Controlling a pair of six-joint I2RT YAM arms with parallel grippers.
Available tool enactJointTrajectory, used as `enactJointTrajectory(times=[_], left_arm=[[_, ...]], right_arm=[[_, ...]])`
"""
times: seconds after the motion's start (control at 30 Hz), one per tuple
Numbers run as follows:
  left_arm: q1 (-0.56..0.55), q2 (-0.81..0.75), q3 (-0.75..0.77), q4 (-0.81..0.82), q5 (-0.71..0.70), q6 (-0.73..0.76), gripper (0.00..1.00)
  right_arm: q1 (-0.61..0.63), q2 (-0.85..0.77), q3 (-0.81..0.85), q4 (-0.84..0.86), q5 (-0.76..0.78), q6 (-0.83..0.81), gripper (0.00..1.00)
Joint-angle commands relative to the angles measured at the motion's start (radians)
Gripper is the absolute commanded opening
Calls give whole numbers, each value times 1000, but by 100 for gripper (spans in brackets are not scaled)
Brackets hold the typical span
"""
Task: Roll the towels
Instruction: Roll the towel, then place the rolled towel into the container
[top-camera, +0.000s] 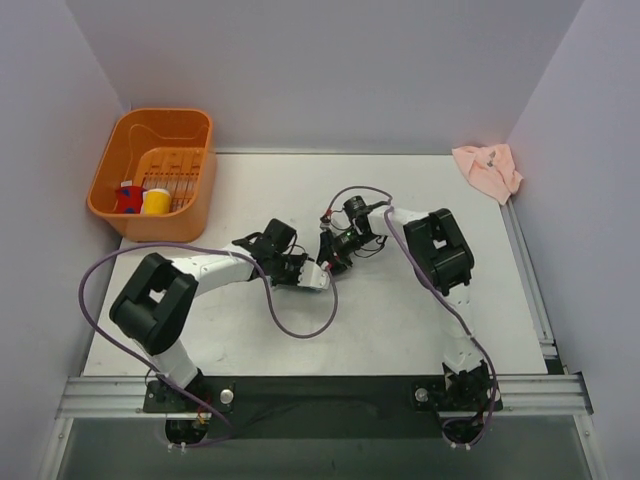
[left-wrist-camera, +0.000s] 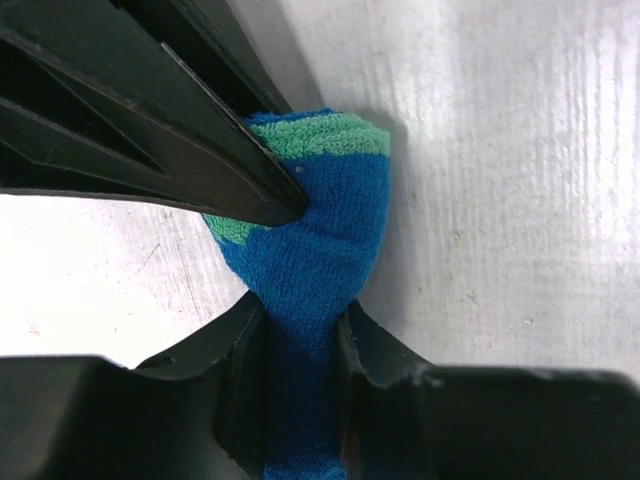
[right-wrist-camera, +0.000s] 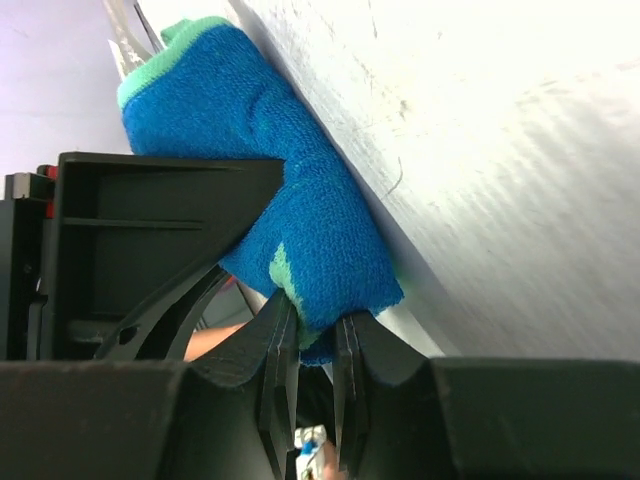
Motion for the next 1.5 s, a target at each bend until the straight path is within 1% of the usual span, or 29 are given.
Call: enactJointTrajectory(times=[0.0,0.03,0.07,0.1,0.13,0.17,0.2,0.27,0.3,0.37,0.4,0.47,0.5,0.57,0.6,0.63,0.7,0.73,0.77,0.8,0.83,0.87,0.9,0.93,1.03,1.07,1.17,1.27,1.47], left_arm=[[-12,60,29,-157,42,-56,15],[-9,64,49,-180,41,-80,12],[-2,70,64,-193,39,-109,10],[6,76,79,-211,44,-175,4],[17,82,128,-255,50,-212,1],[46,93,153,-277,59,-252,0],[66,99,184,-297,85,-336,0],[104,114,268,-364,114,-413,0],[147,117,294,-380,133,-492,0],[191,122,372,-421,154,-565,0],[233,123,397,-433,179,-638,0],[279,117,457,-469,211,-703,0],[325,117,521,-481,237,-764,0],[366,111,582,-513,272,-815,0],[395,108,645,-519,307,-859,0],[441,107,671,-521,320,-883,0],[497,106,742,-519,352,-942,0],[524,113,821,-519,360,-962,0],[587,129,863,-515,364,-981,0],[615,140,951,-503,368,-1020,0],[686,168,989,-492,366,-1047,0],[714,185,1024,-486,383,-1089,0],[744,203,1099,-477,383,-1105,0],[782,238,1128,-475,374,-1117,0],[830,298,1213,-455,314,-1176,0],[848,312,1228,-455,265,-1205,0],[865,356,1253,-447,181,-1242,0],[868,376,1220,-437,118,-1271,0],[896,390,1106,-372,102,-1366,0]], right_arm=[[-34,-13,59,10,-7,15,7],[-42,-22,62,10,-7,16,24],[-51,-46,65,7,-7,18,34],[-60,-62,65,7,-4,16,44],[-86,-77,62,6,-2,16,67],[-97,-109,60,4,1,12,78],[-111,-125,57,0,1,9,86],[-152,-172,49,-10,7,3,100],[-166,-186,39,-17,10,-4,100],[-203,-227,33,-34,18,-29,100],[-214,-238,28,-60,22,-40,100],[-246,-266,28,-94,27,-66,100],[-256,-273,30,-131,32,-92,100],[-281,-293,22,-155,42,-114,100],[-287,-303,17,-172,44,-134,100],[-293,-310,5,-180,49,-145,100],[-306,-326,-1,-207,68,-178,100],[-309,-329,-3,-217,73,-188,100],[-312,-335,-10,-224,78,-198,100],[-316,-336,-15,-237,94,-215,100],[-318,-342,-16,-241,105,-224,100],[-318,-346,-26,-247,122,-234,100],[-319,-349,-27,-252,151,-249,100],[-319,-353,-29,-255,165,-255,100],[-321,-358,-26,-267,193,-273,100],[-323,-359,-24,-275,197,-278,100],[-324,-361,-23,-287,219,-293,100],[-327,-361,-23,-298,242,-307,100],[-335,-350,-20,-321,277,-335,100]])
